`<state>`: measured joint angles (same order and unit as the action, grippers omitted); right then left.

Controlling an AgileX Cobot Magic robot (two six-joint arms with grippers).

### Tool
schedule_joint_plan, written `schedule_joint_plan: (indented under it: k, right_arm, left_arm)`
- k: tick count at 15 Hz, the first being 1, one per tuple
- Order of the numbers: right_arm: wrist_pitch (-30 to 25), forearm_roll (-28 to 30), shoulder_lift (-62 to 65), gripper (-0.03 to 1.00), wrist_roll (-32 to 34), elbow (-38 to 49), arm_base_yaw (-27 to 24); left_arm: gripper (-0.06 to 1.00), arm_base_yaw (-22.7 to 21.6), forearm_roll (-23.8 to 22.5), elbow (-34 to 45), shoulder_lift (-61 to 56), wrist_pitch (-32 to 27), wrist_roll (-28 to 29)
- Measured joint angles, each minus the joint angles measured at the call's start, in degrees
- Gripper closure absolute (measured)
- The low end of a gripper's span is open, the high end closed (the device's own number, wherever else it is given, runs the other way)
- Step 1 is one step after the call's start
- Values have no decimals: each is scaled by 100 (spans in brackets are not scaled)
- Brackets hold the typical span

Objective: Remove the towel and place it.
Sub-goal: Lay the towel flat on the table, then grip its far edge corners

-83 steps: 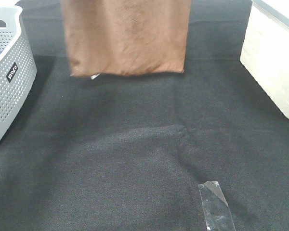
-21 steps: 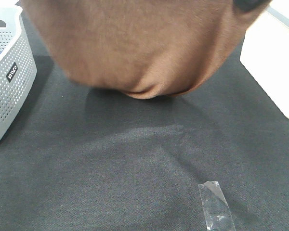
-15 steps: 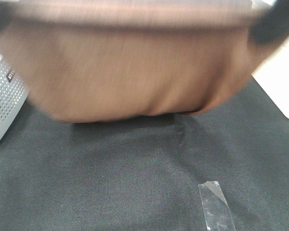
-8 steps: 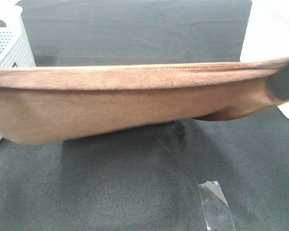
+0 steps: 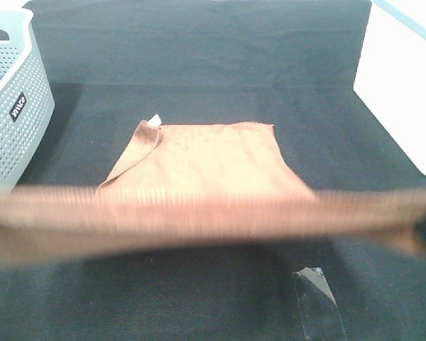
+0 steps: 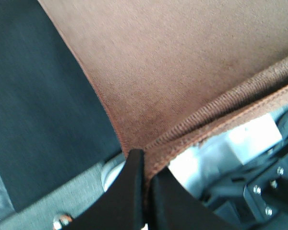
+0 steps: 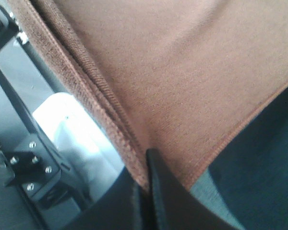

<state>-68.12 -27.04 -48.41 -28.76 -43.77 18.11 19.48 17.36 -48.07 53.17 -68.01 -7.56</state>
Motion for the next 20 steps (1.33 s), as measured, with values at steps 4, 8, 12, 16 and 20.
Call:
schedule_joint_plan:
  k: [4,8,12,16,20]
  right_arm:
    - [46,-34,0,97,464,579,0]
    - [57,-178,0,97,808,1112,0]
    - [6,-338,-138,97,991,1375,0]
    - [-29,-332,-1255,97,997,1375,0]
    - [-23,-372,-2246,97,1003,1375,0]
  left_arm:
    - [94,0,172,447,321,6,-132]
    - [94,0,372,688,527,0,-355]
    - [94,-6,699,1387,762,-40,-378]
    - [94,-6,716,1427,1684,-40,-498]
    - [94,-6,733,1427,2532,-29,-607]
